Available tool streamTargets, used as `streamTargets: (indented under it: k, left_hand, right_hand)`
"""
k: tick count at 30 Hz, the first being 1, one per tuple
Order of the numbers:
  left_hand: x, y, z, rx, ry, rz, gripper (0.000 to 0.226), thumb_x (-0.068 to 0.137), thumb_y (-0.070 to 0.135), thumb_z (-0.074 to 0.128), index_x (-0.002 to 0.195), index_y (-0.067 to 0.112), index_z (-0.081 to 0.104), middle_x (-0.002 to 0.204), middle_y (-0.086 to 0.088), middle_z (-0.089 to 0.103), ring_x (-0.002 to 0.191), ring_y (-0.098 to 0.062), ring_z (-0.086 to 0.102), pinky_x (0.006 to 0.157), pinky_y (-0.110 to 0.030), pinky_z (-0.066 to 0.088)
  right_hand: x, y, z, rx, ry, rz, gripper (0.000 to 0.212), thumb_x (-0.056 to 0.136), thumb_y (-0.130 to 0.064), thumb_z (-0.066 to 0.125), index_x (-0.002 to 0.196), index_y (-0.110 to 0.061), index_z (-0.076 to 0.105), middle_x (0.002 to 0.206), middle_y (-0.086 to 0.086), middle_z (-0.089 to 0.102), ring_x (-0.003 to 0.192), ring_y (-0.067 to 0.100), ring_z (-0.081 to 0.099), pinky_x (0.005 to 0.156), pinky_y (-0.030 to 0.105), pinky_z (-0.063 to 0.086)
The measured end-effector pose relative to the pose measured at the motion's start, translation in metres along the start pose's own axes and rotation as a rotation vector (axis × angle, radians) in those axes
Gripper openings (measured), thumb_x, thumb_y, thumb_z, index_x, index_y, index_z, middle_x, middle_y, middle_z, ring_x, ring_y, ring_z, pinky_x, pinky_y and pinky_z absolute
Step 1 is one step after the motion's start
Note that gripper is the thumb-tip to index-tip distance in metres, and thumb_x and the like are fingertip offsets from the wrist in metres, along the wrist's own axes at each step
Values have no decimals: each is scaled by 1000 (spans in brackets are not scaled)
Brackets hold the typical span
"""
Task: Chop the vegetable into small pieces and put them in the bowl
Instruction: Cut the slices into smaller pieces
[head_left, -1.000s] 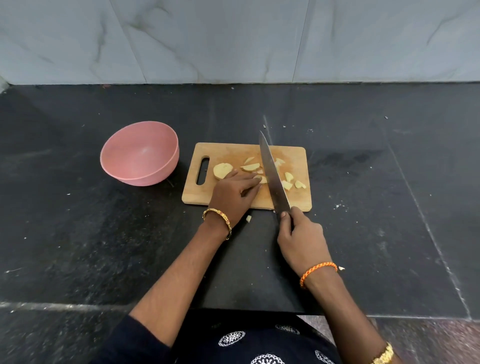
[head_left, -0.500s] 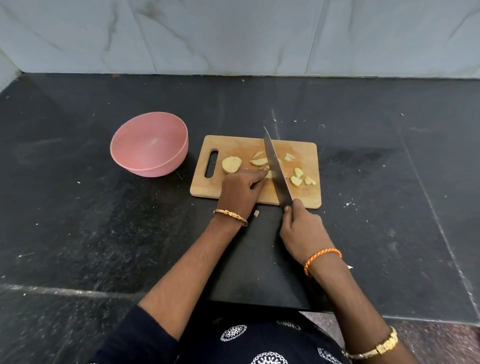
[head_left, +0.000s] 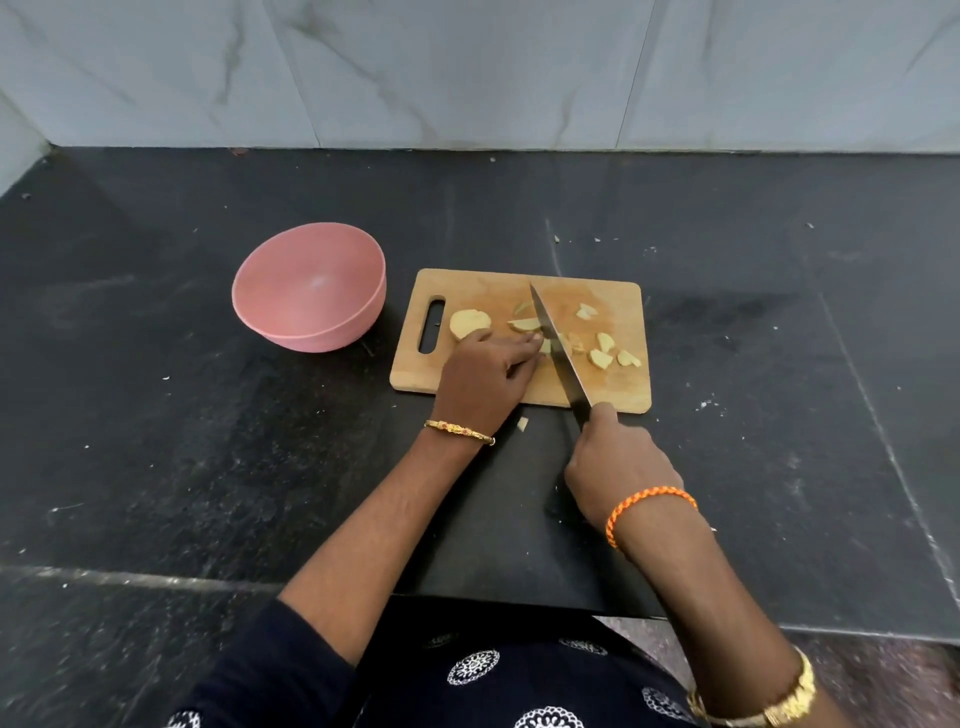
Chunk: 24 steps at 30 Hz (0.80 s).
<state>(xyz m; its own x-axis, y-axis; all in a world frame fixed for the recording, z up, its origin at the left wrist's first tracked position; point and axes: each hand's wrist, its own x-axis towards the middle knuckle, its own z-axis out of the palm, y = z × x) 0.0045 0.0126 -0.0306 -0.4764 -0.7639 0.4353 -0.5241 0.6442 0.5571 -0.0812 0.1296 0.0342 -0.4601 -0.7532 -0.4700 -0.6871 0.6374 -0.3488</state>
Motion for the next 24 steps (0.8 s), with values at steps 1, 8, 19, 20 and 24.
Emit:
streamTargets:
  k: [1,8,19,20,24]
  left_hand:
    - [0,0,0,-4,2,4,20,84,17,66,102,9,71,104,-4,71,97,-16,66,96,-28,39]
    - [3,4,-2,-90,18,-54,17,80,9,69,96,7,73,93,-7,74,85,-20,68,87,-29,48]
    - [1,1,0,-137,47,-64,21,78,11,71,97,4,72,86,-8,74,78,-19,67,73,-34,54]
    - [1,0,0,-139,48,-64,21,78,11,71,97,4,72,86,-8,74,78,-19,67,74,-34,54]
    - [-1,0,3,-145,48,-66,21,77,11,72,97,3,72,88,-7,74,80,-18,68,81,-33,52]
  right_hand:
    - [-4,4,-2,-2,-8,7,12,98,-19,33,106,-13,39,95,11,51,89,31,54,70,36,41]
    - [-20,11,-2,191,111,-5,22,99,-30,30,89,-16,44,85,14,57,81,36,57,74,39,48]
    - [4,1,6,233,162,-48,21,99,-32,31,91,-15,41,87,18,58,82,38,56,77,42,49]
    - [4,1,7,233,165,-52,21,99,-31,31,90,-15,41,84,16,57,79,37,55,74,40,49]
    - [5,0,12,146,149,-46,17,100,-28,29,89,-16,33,66,5,40,69,33,45,65,34,38]
